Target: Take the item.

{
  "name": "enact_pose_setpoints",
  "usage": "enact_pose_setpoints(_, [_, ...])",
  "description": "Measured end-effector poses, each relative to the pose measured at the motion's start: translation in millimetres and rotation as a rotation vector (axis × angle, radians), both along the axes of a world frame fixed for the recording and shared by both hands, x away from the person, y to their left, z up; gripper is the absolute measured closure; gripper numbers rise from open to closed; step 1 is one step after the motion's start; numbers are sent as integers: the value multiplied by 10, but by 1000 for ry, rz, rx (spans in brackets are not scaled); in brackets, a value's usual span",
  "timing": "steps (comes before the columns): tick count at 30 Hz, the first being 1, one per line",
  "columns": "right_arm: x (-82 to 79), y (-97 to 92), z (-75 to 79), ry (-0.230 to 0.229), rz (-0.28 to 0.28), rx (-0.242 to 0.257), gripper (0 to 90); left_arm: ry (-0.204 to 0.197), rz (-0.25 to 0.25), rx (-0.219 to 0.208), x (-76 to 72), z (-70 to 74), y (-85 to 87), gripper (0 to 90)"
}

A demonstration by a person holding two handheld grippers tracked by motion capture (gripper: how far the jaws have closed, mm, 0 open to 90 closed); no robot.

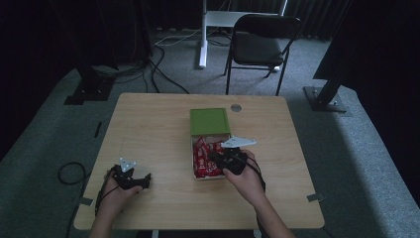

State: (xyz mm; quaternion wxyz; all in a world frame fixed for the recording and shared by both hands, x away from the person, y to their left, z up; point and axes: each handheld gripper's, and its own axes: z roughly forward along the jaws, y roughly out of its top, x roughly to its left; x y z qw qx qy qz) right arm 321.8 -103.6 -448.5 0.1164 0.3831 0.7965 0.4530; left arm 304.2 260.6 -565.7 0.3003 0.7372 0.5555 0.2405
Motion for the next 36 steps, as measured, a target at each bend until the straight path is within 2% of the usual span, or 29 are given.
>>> enact_pose_setpoints(6, [-9,-44,65,-11,7,14,859,0,0,1,0,0,0,83])
enact_pose_setpoints(15, [0,-138,155,-31,-17,50,859,1,0,1,0,1,0,83])
enact_pose_setpoints(31, [46,-393,277,-67,-98,86,859,1,0,0,0,1,0,83])
enact_pose_setpoints(36, [76,-531,310,-81,-143,96,859,0,0,0,0,0,0,83])
